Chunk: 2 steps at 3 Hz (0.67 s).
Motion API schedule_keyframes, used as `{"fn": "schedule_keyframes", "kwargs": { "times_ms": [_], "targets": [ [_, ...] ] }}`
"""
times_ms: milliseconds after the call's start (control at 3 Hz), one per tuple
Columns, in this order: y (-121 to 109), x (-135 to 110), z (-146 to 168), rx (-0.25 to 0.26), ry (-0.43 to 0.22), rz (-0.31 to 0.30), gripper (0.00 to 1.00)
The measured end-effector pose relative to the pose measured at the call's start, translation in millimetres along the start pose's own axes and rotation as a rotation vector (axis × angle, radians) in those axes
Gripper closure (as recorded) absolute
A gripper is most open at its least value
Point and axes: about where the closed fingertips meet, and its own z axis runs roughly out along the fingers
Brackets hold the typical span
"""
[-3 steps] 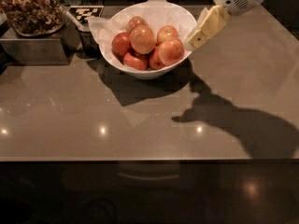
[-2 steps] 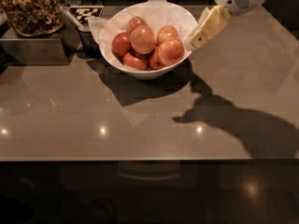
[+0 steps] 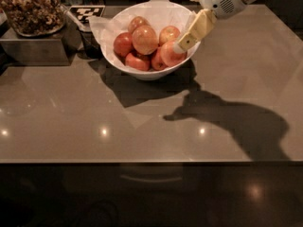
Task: Pick apple from white bowl
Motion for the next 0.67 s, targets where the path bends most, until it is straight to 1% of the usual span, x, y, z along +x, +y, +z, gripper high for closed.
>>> {"fn": "schedule_keyframes", "kwargs": {
  "times_ms": [667],
  "targets": [
    [-0.1,-0.7,0.7,-0.001,-0.001,-0.001,0.22]
  ]
}}
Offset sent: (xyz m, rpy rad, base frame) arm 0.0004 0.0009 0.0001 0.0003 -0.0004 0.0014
